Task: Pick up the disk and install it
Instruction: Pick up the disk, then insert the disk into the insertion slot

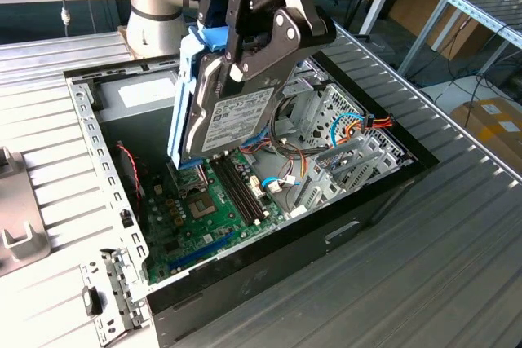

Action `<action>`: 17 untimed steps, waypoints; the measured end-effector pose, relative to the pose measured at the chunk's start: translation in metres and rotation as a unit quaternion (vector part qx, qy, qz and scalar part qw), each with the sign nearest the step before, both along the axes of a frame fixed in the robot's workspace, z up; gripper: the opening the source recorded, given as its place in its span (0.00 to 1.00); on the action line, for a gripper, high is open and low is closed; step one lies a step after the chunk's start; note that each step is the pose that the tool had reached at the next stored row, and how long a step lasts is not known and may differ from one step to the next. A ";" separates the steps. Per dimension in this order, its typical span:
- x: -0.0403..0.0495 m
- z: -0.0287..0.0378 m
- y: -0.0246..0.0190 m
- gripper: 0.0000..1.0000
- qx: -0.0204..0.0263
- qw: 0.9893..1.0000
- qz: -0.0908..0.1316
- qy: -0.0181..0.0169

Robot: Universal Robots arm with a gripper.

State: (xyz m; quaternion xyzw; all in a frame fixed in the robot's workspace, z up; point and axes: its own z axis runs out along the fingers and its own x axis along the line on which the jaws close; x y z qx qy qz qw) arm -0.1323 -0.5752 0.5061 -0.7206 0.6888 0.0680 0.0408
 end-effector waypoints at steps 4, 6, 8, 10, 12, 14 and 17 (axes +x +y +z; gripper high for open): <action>0.0005 -0.0038 -0.0048 0.37 -0.002 1.000 0.000 0.000; 0.0005 -0.0051 -0.0056 0.37 -0.002 1.000 0.000 0.000; 0.0005 -0.0065 -0.0063 0.37 -0.002 1.000 0.000 0.000; 0.0005 -0.0079 -0.0071 0.37 -0.002 1.000 0.000 0.000; 0.0005 -0.0094 -0.0079 0.37 -0.002 1.000 0.000 0.000; 0.0005 -0.0104 -0.0085 0.37 -0.002 1.000 0.000 0.000; 0.0005 -0.0118 -0.0093 0.37 -0.002 1.000 0.000 0.000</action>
